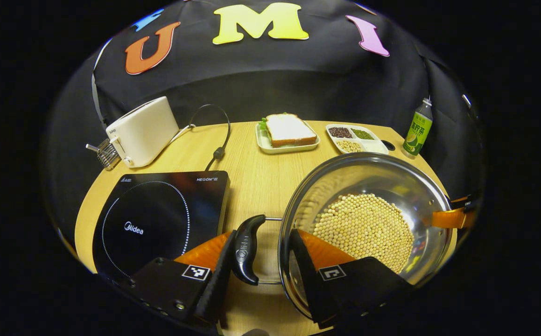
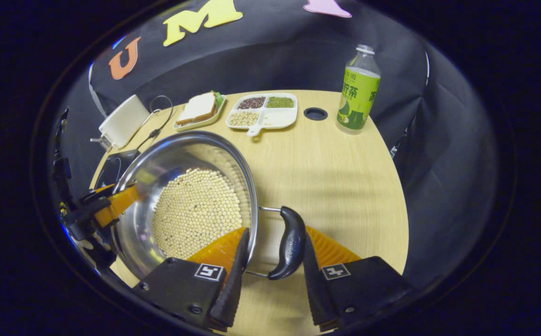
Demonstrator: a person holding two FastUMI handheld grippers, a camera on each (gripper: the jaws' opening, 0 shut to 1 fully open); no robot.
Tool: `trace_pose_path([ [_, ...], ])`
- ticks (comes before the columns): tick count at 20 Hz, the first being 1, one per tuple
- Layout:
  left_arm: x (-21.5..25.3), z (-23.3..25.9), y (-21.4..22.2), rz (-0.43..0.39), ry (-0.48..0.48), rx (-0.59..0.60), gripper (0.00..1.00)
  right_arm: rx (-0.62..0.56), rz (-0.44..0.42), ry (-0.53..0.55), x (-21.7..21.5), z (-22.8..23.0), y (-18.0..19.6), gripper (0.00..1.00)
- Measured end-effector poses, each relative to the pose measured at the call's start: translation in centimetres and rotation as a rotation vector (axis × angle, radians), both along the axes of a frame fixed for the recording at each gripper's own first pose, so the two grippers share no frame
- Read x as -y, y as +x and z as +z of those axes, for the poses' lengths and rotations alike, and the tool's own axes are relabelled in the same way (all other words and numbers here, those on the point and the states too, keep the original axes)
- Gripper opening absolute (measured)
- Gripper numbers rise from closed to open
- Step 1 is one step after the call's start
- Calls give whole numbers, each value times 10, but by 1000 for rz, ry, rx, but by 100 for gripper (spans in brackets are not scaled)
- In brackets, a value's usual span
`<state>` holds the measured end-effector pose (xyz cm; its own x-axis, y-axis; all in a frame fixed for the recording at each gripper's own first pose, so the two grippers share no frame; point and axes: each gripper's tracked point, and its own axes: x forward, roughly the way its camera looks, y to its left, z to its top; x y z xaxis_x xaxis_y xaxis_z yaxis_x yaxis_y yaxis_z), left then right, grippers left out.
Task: First push the handle of the pot to place it horizontally, then grasp the pot with both hands and set it on the induction cooktop.
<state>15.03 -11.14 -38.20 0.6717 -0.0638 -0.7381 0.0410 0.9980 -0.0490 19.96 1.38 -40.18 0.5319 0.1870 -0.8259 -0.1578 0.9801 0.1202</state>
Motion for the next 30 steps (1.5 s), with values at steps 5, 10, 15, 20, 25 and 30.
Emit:
trace_pose_path([
  [5, 3, 13, -12, -16, -17, -3, 72, 1, -13, 4, 4, 9, -11, 55],
  [10, -9, 33, -17, -23, -19, 33, 61, 34, -26, 13, -4, 29, -23, 55],
  [15, -37, 54, -28, -13, -20, 78, 61, 81, -22, 19, -29, 54, -40, 55],
  [20, -82, 74, -45, 1, 3, 113, 61, 104, 0, 37, -69, 71, -61, 55],
  [25, -135, 84, -66, 30, 21, 124, 61, 112, 27, 50, -118, 81, -80, 55],
  [30, -190, 87, -79, 61, 42, 118, 61, 99, 51, 63, -171, 83, -93, 55],
])
